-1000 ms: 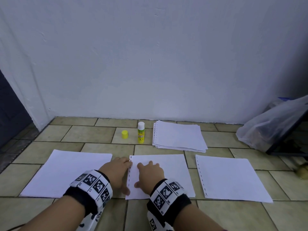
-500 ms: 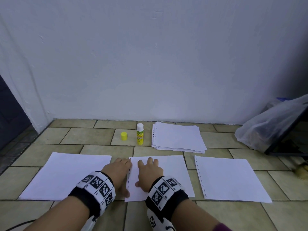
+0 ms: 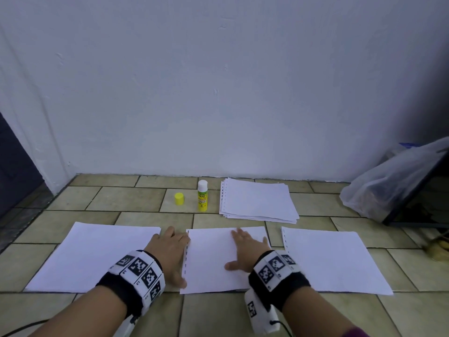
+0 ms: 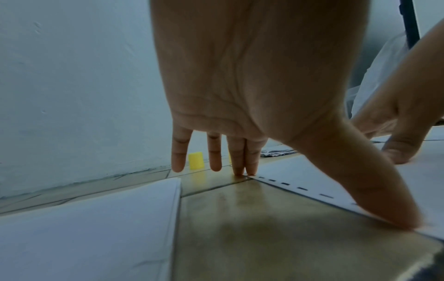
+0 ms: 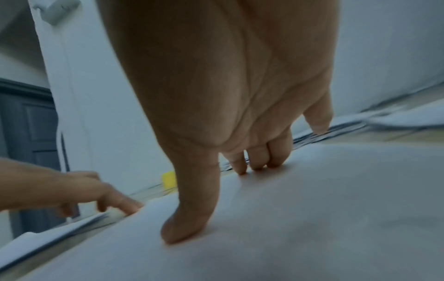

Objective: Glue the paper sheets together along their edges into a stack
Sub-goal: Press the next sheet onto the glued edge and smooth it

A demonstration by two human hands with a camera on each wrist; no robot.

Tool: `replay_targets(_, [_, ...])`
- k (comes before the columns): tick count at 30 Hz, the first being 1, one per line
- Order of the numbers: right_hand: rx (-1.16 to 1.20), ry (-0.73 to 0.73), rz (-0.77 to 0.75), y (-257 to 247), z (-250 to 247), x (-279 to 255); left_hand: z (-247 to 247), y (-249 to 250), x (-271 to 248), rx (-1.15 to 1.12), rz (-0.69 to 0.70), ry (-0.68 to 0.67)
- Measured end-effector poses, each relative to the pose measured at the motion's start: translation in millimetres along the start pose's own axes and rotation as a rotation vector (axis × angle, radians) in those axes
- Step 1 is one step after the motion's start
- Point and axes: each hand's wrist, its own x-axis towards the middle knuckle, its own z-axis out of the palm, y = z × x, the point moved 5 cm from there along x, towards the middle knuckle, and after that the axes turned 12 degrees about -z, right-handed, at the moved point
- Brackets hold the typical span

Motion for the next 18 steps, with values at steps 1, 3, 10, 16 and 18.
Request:
replay_targets(1, [0.012, 0.002, 0.040, 12, -1, -4, 0, 0, 0, 0.002, 0.001, 0.005])
replay_targets(3, [0.030, 0.016, 0.106, 29, -3, -10, 1, 0, 1, 0.008, 0.002, 0.011])
replay_targets(10, [-0.104, 0.070, 0.178, 26, -12, -16, -1, -3, 0, 0.011, 0.013, -0.024])
replay_targets(16, [-0.247, 0.062, 0.207, 7, -17, -19, -23, 11, 1, 0.095, 0.017, 0.060])
replay_targets(18, [-0.178, 0.046, 0.187, 1, -13, -13, -22, 25, -3, 0.073, 0.085, 0.113])
